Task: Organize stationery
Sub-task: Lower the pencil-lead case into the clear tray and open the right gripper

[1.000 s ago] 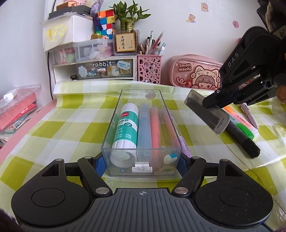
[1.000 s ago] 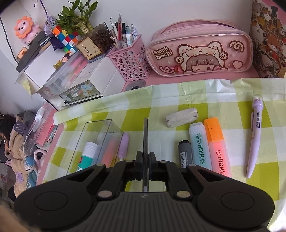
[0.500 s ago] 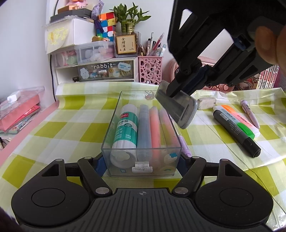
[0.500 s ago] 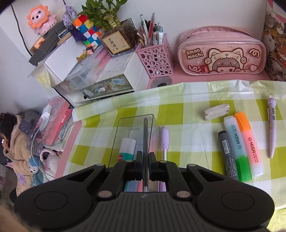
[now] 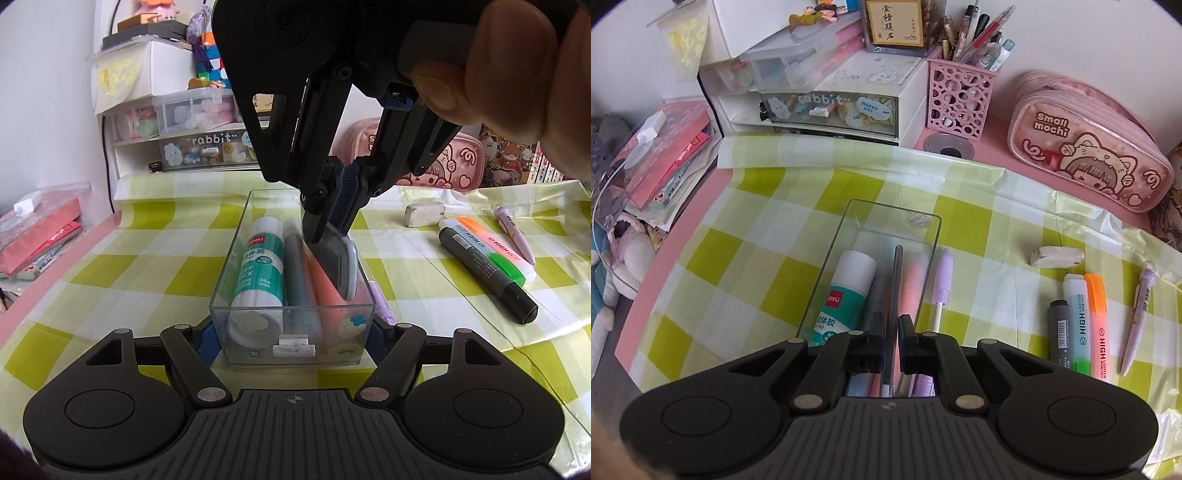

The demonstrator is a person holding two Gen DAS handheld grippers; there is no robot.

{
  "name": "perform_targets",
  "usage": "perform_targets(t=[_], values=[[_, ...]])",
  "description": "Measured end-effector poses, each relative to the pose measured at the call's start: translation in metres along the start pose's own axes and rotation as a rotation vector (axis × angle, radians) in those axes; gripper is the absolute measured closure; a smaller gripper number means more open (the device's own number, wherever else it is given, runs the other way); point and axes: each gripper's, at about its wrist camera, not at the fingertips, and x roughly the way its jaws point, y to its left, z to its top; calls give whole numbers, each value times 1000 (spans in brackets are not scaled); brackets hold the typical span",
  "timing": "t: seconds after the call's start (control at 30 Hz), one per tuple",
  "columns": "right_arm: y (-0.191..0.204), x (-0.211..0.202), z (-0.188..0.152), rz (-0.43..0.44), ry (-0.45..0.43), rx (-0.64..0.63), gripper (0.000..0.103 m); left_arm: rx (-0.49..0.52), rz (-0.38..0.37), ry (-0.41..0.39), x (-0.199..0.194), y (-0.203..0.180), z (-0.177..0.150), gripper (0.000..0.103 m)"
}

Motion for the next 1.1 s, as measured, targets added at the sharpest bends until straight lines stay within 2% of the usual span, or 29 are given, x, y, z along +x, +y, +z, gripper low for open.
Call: perform_targets(t=[0.2, 0.4, 0.5, 0.57, 0.8, 0.97, 1.1], values=[[-2, 6, 7, 50, 53, -52, 103, -1, -1, 3, 1, 0, 0, 30], [-24, 19, 4, 153, 50, 61, 103, 4, -1, 2, 1, -1, 0, 30], [-17, 18, 2, 134, 49, 18, 103, 3, -9, 5, 1, -1, 0, 30], [-13, 12, 4, 115, 23, -24, 103, 1, -11, 7, 2, 0, 1, 30], [-22, 7, -2, 155, -18, -30, 103, 1, -16, 7, 2, 1, 1, 30], [-28, 6, -9, 200, -49, -34, 103, 1, -17, 7, 1, 0, 1, 30], [-46, -4, -14, 288, -94, 8, 103, -6, -20, 8, 2, 1, 1, 30]])
